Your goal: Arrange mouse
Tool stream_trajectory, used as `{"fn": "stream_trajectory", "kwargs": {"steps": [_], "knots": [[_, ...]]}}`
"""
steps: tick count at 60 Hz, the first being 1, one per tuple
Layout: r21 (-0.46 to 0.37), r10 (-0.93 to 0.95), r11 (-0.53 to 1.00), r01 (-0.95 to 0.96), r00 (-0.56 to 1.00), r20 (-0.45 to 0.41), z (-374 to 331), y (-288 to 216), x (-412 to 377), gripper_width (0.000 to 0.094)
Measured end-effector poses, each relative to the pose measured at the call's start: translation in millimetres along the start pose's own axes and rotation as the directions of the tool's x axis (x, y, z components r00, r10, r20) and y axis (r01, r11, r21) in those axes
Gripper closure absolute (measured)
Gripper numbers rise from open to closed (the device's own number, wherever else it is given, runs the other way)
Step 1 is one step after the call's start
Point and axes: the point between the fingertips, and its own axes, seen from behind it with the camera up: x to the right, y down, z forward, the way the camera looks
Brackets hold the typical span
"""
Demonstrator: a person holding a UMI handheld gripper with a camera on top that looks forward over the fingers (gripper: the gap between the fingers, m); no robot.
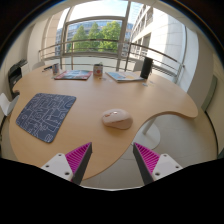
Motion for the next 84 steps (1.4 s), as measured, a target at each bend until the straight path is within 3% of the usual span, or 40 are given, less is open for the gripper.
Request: {"fn": "stream_trajectory", "kwargs": {"steps": [11,23,53,56,64,76,84], "knots": [[0.009,-0.007,1.000,0.007,1.000,-0.007,65.6,-13.4,37.4,0.0085],[0.040,-0.016,0.999,0.014,0.999,0.042,109.6,-43.3,51.2,0.0086],[0.096,-0.001,0.995,-0.007,0.997,0.082,173.6,-102.5,56.4,0.0094],[0.095,0.018,0.995,-0.027,0.995,0.095,178.9,-106.3,54.3,0.0136],[0.105,0.044,0.993,-0.056,0.992,0.115,188.6,-112.4,43.8,0.0388],[0.117,0.067,0.990,-0.075,0.995,0.069,186.7,-114.8,47.7,0.0507],[0.110,0.110,0.988,-0.110,0.994,0.006,173.6,-118.7,53.7,0.0522]]}}
